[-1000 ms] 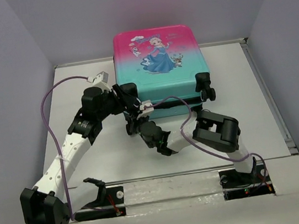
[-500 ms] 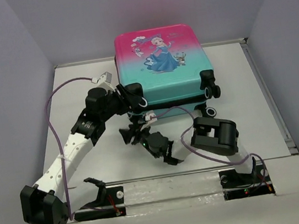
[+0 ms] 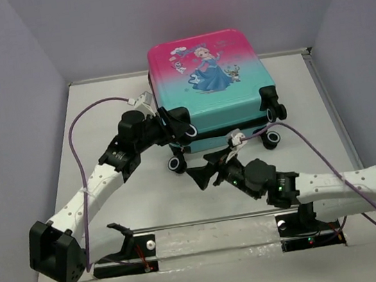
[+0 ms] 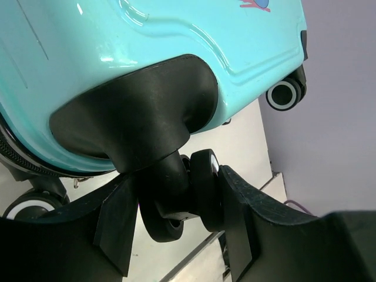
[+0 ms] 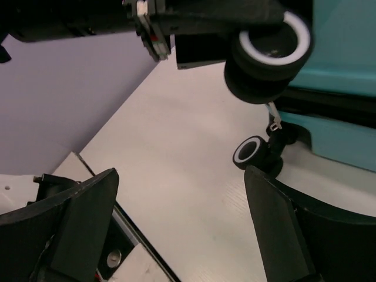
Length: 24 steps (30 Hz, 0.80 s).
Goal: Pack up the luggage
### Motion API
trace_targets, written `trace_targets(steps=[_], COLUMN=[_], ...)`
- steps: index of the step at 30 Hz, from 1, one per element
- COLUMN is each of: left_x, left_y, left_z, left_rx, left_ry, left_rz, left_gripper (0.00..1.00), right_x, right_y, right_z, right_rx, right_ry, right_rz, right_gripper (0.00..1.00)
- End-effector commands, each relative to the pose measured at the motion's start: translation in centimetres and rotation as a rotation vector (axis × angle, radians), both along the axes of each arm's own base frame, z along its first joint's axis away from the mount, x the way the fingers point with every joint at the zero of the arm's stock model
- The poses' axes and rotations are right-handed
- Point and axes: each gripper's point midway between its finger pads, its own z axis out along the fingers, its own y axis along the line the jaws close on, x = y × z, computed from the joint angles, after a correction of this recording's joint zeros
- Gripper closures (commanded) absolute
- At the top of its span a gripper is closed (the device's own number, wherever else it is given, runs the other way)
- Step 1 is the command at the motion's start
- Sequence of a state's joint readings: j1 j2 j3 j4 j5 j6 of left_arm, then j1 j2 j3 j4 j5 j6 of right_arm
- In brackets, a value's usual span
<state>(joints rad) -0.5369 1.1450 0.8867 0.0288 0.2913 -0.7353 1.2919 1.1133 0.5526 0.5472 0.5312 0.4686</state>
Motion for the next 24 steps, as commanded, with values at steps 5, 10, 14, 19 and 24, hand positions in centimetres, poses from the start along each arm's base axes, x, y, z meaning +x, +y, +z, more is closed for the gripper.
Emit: trace_targets(steps=[5,10,14,19,24], left_x=[-1.1,-1.9,-2.1,-2.4,-2.8], left_y=[-1.9,-1.8,-1.9,-2.0,-2.2], left_z=[12.4,13.0,12.6,11.9,11.8], left_rx=[-0.301,-0.347,-0.353,-0.358,-0.364], left_ry=[-0.393,-0.383,-0.371,-0.351,-0.345], left_rz=[-0.095,-0.109,-0.116,-0.129,-0.147], left_gripper=[0.65,0.64,0.63,0.62,0.60], right_x=[4.3,6.8,7.5,10.0,11.0], right_y=[-4.4,-2.4,-0.4,1.3,2.7], right_z=[1.9,3.5,4.7,3.0,3.6], right_rx=[-0.231,-0.154,-0.122,-0.135,-0.063], right_ry=[-0.074,-0.080,-0.100,-0.067,-0.098], right_rz=[-0.085,-0.010,0.032,-0.008,-0.001], right_gripper=[0.00,0.00,0.00,0.00,0.00])
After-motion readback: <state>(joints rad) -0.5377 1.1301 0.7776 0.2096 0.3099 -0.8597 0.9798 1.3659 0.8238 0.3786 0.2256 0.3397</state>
